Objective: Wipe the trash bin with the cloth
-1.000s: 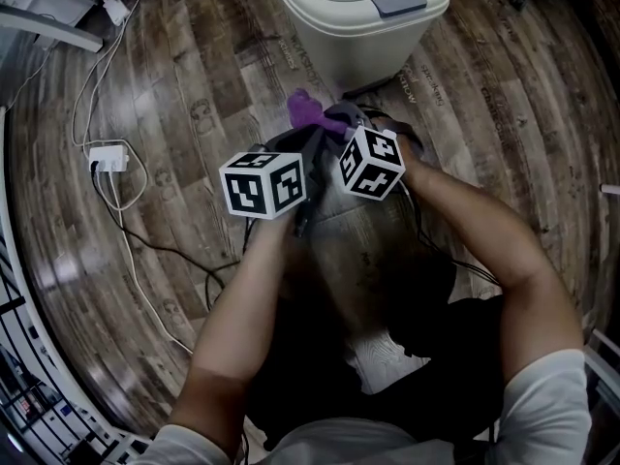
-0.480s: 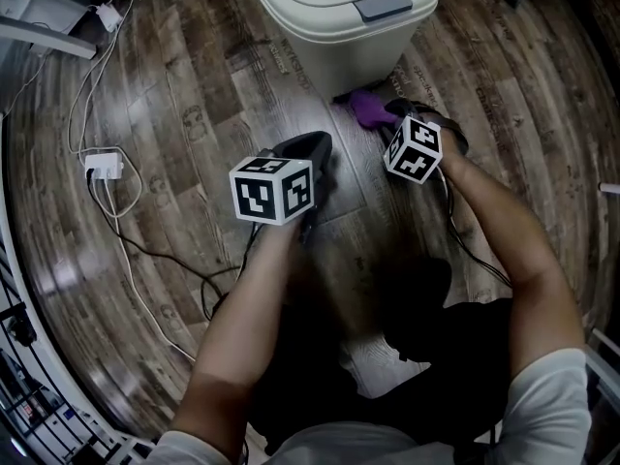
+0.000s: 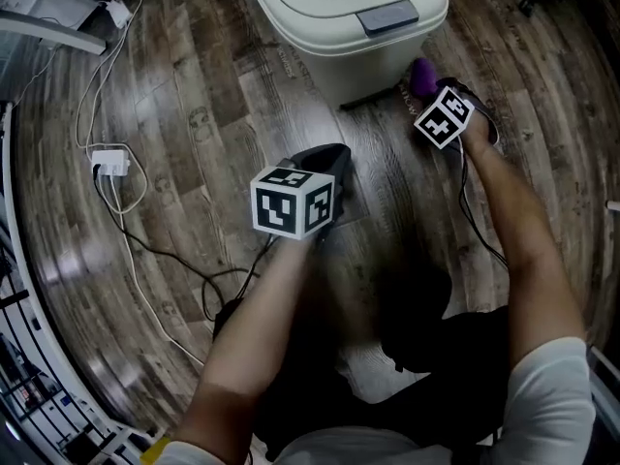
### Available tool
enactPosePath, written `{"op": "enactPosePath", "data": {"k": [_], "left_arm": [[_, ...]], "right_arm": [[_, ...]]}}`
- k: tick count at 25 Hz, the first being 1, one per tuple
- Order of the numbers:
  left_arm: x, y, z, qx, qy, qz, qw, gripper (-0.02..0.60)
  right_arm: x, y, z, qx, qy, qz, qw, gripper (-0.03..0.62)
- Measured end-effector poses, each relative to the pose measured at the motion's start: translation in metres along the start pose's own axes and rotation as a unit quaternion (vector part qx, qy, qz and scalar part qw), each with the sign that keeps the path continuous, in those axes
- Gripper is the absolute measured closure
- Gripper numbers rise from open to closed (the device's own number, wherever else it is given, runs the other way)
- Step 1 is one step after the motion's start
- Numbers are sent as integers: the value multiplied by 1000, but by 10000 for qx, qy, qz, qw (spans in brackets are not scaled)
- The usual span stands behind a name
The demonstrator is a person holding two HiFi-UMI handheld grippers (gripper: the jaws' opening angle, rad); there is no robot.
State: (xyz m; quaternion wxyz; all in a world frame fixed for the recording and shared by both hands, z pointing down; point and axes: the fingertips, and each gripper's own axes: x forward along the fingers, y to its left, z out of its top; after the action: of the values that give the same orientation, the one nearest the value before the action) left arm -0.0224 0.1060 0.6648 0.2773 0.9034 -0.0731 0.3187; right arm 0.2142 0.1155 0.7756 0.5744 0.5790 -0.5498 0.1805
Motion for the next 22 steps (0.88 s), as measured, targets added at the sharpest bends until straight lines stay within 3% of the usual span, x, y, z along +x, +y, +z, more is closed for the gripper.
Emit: {"op": "enactPosePath", "data": {"k": [2,6,22], "left_arm": [[-1,3,-5,10,63,39,10000,578],[-4,7,-10,28,128,80,9999,578],[-17,5,-3,13,-19,-76,10000,578]], "right_arm": [[5,10,20,40,-193,-7,9998,497],[11,54,50,-427,-441,138,9980,497],[-8,130,101,-1445,-1014,439,9833,497]]}}
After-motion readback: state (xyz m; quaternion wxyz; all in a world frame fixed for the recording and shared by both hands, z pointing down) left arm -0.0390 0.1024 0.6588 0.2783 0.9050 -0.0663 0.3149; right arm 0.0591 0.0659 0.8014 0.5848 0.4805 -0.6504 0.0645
